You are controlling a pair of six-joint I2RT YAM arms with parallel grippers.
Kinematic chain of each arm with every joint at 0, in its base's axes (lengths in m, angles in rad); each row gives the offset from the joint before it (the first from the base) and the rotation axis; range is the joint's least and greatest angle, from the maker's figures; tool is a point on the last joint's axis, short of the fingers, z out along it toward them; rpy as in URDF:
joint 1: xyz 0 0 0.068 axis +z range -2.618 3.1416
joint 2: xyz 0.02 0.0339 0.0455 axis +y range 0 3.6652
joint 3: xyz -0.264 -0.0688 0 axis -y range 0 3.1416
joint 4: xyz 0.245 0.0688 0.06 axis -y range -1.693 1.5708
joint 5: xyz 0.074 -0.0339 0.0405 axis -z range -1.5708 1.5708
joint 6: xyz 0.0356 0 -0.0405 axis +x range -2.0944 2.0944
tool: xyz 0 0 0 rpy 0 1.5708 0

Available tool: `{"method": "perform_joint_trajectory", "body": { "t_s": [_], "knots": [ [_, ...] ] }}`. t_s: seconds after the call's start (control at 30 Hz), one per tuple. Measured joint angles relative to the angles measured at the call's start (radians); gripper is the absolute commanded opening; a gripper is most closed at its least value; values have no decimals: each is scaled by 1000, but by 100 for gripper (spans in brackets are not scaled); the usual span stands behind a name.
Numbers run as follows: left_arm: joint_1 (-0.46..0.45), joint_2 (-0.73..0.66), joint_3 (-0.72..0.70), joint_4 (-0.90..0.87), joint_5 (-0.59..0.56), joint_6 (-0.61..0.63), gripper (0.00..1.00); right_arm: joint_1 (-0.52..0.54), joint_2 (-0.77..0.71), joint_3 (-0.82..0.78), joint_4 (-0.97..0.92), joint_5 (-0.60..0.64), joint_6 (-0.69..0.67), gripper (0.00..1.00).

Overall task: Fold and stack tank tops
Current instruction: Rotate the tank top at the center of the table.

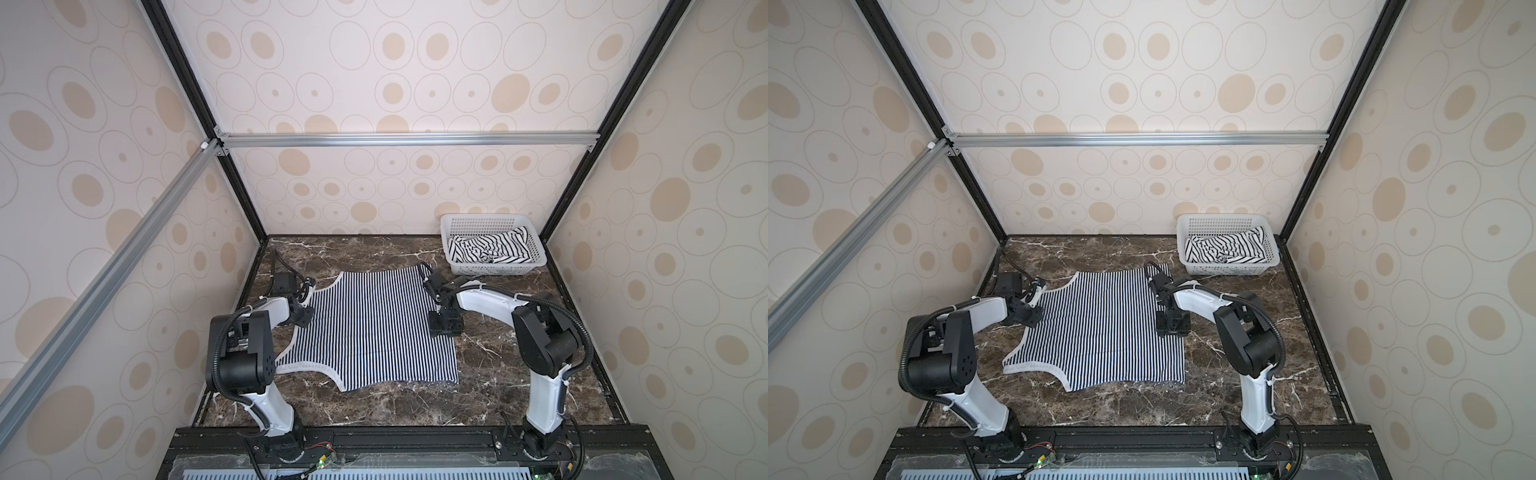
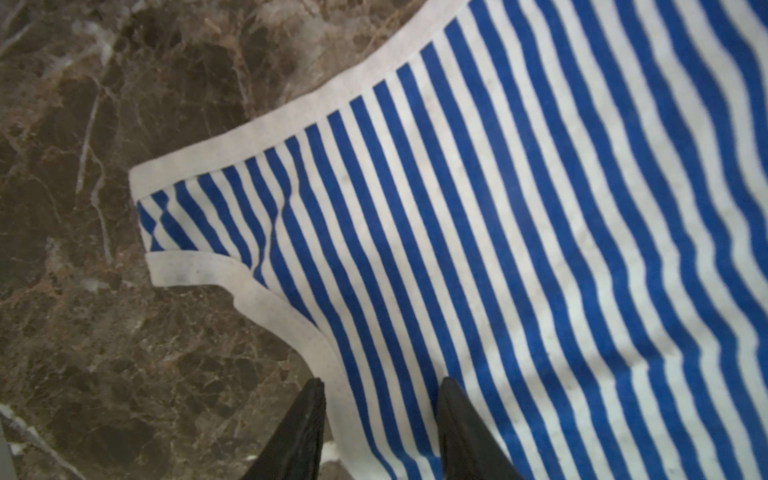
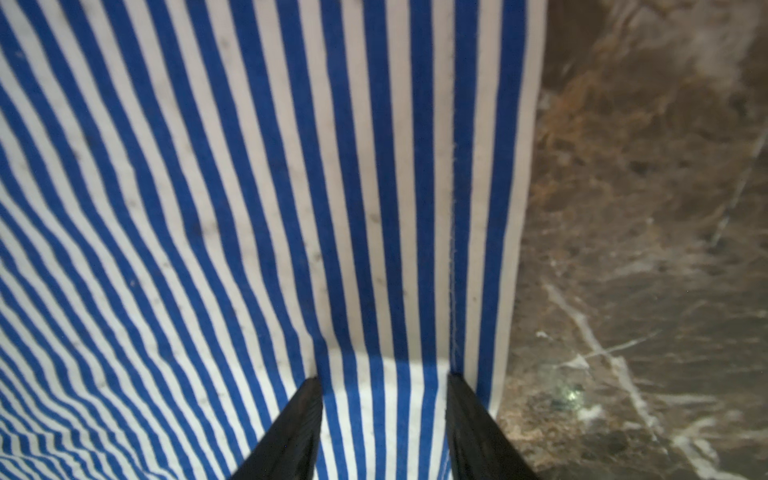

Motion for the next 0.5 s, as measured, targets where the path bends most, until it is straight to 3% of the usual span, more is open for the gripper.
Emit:
{"method": "perform_joint_trajectory", "body": {
  "t_s": [0.3, 0.5],
  "knots": [
    [-32, -197, 53, -93, 75, -5, 51, 77, -356, -201, 14, -15, 103, 58],
    [-142, -424, -29, -121, 119, 31, 52, 141, -542, -378, 7, -10, 203, 55]
  ]
}}
